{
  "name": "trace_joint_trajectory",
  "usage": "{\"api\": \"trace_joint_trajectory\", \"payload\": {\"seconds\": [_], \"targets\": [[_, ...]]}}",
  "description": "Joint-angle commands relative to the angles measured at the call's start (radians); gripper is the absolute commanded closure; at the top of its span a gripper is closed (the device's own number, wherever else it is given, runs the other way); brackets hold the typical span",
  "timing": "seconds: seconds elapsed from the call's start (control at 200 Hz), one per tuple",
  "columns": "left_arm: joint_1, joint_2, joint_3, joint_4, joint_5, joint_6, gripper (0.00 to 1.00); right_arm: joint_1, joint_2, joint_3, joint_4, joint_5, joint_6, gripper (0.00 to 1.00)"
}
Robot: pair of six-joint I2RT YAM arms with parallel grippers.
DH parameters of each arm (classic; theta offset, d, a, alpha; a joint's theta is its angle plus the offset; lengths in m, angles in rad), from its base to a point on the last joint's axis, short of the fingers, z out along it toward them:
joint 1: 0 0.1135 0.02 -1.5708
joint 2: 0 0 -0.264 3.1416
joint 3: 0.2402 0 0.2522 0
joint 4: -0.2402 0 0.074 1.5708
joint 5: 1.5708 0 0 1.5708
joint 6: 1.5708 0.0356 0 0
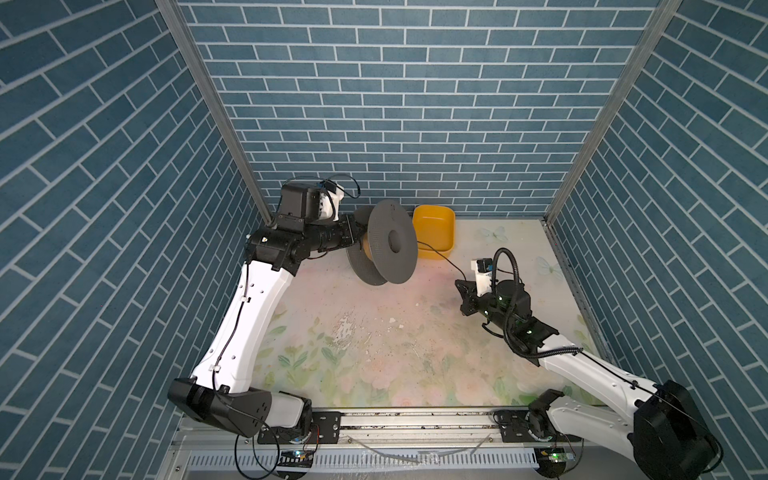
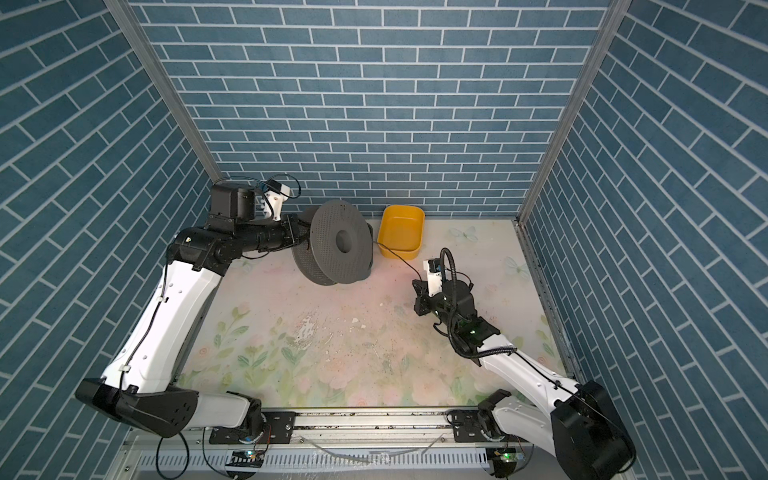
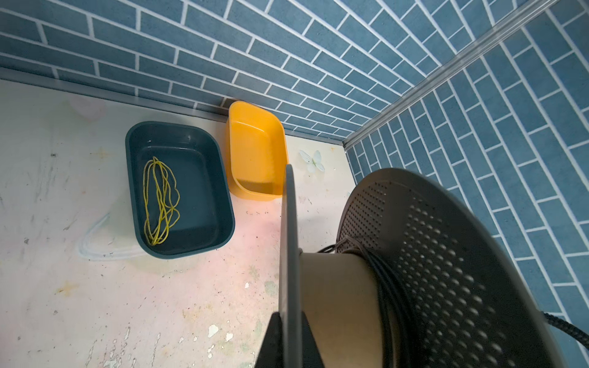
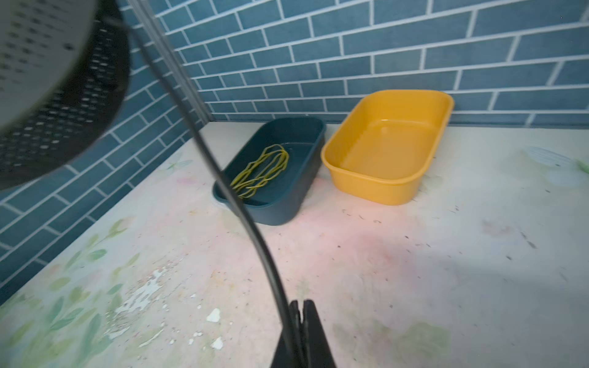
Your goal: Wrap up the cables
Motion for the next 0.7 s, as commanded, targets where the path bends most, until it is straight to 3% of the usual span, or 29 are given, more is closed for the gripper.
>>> {"api": "trace_joint_trajectory", "payload": {"seconds": [0.0,0.215,0.53,0.695], "targets": [[0.041,-0.066,-0.02,0.131,0.01,-0.054,1.0,-0.033,-0.014,0.003,-0.127,0.11,0.038,1.0],[0.134,-0.122,-0.117,0.2,-0.035,-0.14,1.0,-0.082,-0.014,0.013,-0.187,0.117,0.059,1.0],[0.155,-0.125,-0.192,0.265,-0.105,-0.182,1.0,-0.084,-0.008,0.048,-0.263,0.108,-0.001,1.0],[0.147,-0.112,-0.214,0.326,-0.166,-0.197,1.0,-0.072,0.041,0.077,-0.268,-0.079,-0.085,1.0]]}}
